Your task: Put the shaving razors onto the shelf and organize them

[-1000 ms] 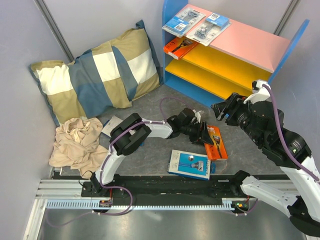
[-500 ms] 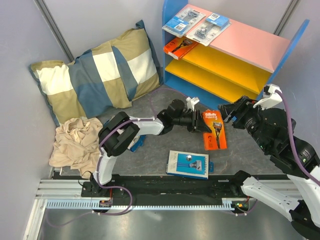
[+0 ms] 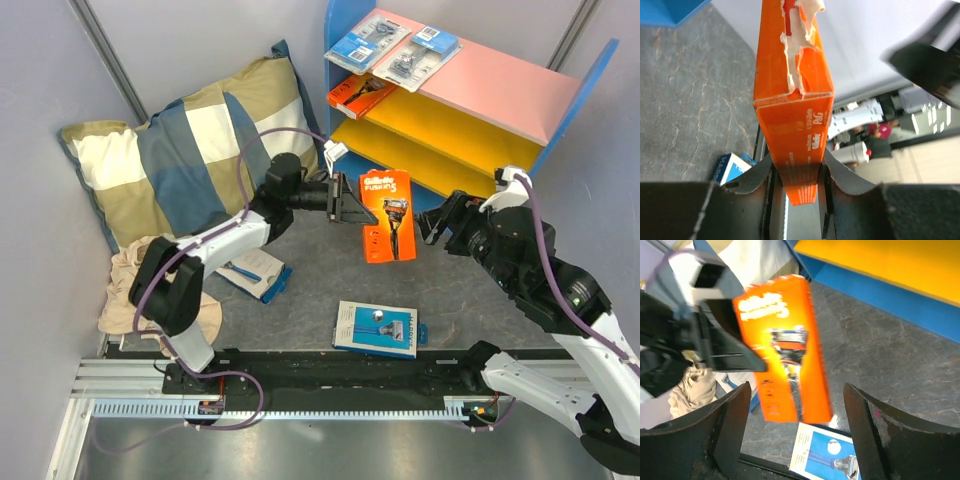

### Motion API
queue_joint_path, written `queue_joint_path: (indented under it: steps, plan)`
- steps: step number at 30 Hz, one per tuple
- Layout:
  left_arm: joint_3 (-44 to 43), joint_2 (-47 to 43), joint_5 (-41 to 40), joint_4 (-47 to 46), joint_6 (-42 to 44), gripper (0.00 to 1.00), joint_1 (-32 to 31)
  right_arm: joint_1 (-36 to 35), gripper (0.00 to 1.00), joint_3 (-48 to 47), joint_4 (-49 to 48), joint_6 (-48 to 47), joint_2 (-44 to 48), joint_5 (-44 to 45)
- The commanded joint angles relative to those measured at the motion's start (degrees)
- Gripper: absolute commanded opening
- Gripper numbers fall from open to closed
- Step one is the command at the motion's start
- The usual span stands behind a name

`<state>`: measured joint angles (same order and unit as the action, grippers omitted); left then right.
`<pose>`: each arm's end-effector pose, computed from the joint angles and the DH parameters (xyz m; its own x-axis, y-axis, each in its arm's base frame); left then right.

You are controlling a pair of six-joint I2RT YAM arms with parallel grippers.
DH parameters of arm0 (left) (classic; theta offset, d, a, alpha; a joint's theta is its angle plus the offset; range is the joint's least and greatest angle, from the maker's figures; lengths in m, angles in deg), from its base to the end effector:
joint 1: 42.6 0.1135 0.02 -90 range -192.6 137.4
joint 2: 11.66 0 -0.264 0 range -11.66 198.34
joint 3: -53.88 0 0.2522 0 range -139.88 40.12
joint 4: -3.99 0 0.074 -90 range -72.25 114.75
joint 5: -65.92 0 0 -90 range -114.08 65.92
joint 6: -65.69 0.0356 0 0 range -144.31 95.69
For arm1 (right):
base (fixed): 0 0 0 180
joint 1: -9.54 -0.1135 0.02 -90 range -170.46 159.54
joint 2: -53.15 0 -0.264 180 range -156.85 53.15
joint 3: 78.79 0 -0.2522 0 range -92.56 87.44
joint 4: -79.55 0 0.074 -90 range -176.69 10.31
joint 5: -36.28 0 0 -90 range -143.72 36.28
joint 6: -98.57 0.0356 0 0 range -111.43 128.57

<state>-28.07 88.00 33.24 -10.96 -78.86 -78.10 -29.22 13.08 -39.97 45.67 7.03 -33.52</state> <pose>0.3063 -0.2553 0.2925 -0.8357 0.0558 -0.5463 0.5469 -0.0054 -0.8372 0.1062 0.0695 0.4385 -0.3974 0.4069 -0.8225 -0.1159 0.8669 0.4849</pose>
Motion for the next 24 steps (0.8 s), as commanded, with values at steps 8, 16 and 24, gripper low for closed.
queue_joint_path:
  steps: [8, 16, 24]
  plan:
    - [1.03, -12.2, 17.82, 2.78, 7.87, 0.13, 0.88, 0.09, 0.86, 6.16, -13.12, -1.77, -3.71, -11.15]
    - [1.21, -14.14, 18.09, 0.94, 5.85, 0.13, 0.53, 0.09, 0.83, 11.35, -23.86, -1.59, -3.09, -22.55]
    - [-0.81, -12.91, 16.25, 1.02, 4.45, 0.18, 0.7, 0.09, 0.33, 12.23, -29.4, -2.91, -3.27, -32.25]
